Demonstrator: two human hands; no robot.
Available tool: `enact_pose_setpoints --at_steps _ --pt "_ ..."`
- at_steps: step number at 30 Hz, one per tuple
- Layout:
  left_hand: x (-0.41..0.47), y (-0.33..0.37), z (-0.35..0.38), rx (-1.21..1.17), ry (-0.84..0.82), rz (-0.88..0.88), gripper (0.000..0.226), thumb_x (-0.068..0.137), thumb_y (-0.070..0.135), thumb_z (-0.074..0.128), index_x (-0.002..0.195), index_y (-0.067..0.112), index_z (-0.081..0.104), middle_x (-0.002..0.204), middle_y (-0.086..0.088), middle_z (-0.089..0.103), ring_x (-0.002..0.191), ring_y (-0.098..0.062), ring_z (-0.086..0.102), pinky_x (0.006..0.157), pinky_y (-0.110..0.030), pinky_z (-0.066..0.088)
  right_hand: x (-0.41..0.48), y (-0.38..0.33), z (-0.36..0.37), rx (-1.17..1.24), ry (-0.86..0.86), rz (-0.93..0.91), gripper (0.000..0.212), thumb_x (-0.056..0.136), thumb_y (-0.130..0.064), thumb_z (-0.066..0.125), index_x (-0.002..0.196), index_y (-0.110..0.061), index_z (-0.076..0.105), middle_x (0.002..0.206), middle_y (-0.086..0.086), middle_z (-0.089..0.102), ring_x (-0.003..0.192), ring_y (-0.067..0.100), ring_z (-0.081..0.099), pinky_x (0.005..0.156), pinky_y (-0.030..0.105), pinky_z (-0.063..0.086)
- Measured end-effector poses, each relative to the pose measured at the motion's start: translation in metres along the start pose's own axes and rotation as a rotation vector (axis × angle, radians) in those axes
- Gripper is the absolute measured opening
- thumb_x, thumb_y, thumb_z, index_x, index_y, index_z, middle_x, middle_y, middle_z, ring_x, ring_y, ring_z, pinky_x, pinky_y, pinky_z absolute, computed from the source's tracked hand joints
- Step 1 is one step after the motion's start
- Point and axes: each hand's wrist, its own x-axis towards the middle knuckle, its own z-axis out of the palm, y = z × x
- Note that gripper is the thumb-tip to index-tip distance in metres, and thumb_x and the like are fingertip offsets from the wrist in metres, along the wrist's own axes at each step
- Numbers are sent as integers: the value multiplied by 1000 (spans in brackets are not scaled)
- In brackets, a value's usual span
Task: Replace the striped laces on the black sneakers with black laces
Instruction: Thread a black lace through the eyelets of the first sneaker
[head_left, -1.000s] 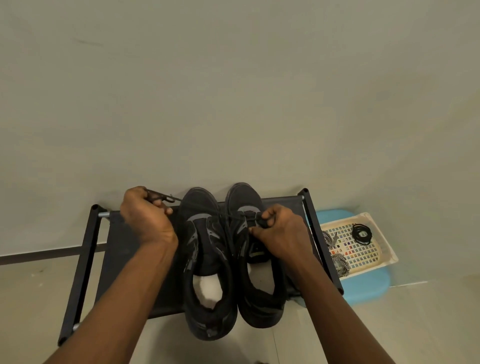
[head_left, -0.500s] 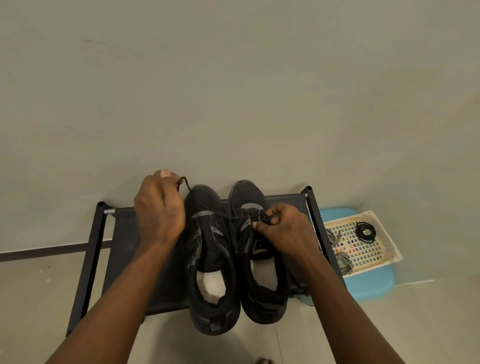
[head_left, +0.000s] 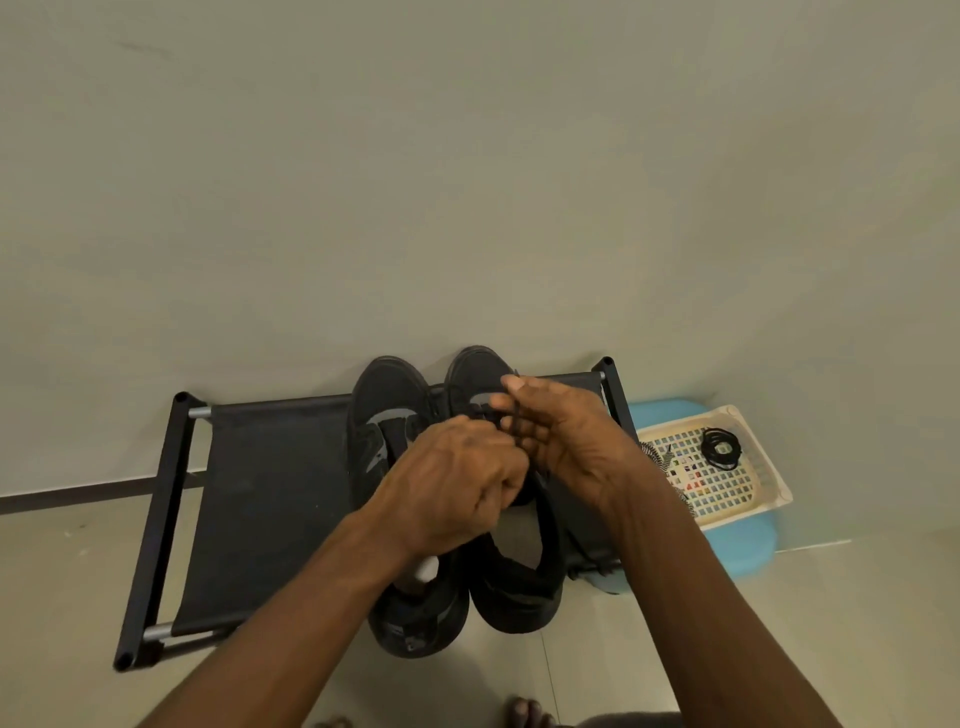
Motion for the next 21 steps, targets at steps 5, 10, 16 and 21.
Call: enact_pose_setpoints --at_steps 5,10,16,21 --pt "1 -12 -11 -55 12 -185 23 75 12 42 65 32 50 60 13 53 53 -7 47 55 -33 46 3 -8 -8 144 97 -74 9 96 -10 67 100 -5 72 93 11 77 68 13 70 64 21 60" --pt "-4 -30 -15 143 138 -468 11 73 22 58 83 25 61 110 6 63 93 -17 62 67 -30 43 2 -5 -6 -48 131 -120 18 98 -17 66 105 -5 76 76 2 67 63 10 58 58 20 51" --pt "3 -21 -11 63 170 -414 48 85 31 68 132 25 62 153 3 48 147 -18 39 115 -50 34 -1 -2 -6 -368 16 -190 12 93 -7 71 102 -4 78 83 10 74 71 13 61 64 20 51" --pt "5 -19 -4 -301 139 -464 31 96 15 68 125 25 72 106 15 76 91 -1 71 82 -28 59 -3 -3 -7 -509 -67 -177 15 89 -5 75 102 3 74 85 14 76 72 12 64 62 17 52"
